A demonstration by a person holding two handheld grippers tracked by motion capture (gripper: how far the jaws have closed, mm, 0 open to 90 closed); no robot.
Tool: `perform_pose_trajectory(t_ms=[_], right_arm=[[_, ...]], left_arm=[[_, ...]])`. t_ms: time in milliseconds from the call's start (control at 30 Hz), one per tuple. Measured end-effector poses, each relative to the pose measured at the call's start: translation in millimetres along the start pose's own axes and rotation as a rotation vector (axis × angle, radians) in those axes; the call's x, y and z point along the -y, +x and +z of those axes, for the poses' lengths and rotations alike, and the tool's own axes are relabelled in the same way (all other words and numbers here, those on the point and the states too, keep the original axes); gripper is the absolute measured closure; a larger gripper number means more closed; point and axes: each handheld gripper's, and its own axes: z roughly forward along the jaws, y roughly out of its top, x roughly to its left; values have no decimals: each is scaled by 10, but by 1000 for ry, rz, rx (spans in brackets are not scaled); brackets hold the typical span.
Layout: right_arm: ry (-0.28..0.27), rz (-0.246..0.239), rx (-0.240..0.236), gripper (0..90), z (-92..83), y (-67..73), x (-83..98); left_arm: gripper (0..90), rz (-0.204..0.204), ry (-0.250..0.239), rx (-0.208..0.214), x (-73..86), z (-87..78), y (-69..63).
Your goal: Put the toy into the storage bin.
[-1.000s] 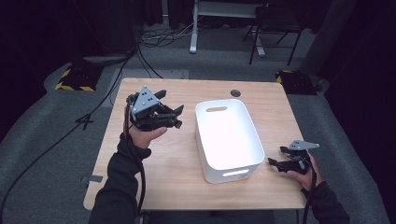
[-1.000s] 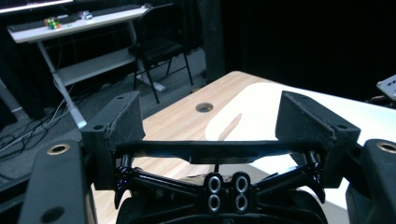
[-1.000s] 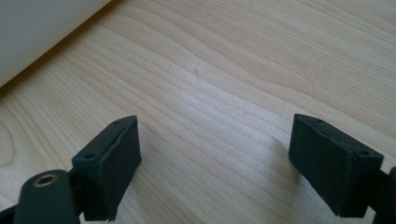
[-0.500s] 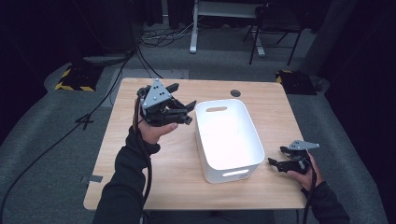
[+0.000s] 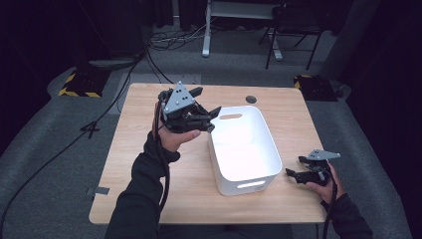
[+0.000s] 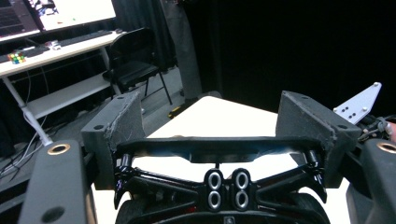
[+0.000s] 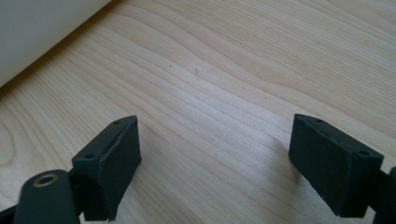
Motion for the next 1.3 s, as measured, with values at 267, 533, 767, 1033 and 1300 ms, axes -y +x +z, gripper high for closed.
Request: perform_pose_trajectory(t_ms=[267,533,767,1033,1300], right_arm=[[-3,6,2,168,2,5,0],[-4,5,-1,168,2,6,1],[-4,5,-1,168,1,6,1],[-2,1,-3,168,-1,4,1],[-2,1,-4,168,-1,5,1]], left_arm=[[242,1,-17,33,-51,117,-77],[242,-1,-18,76,-90,297,-192],[242,14,7,123,-88,470,-290],[242,37,63,160,-18,680,-362],[242,48,107,168,89,829,-392]])
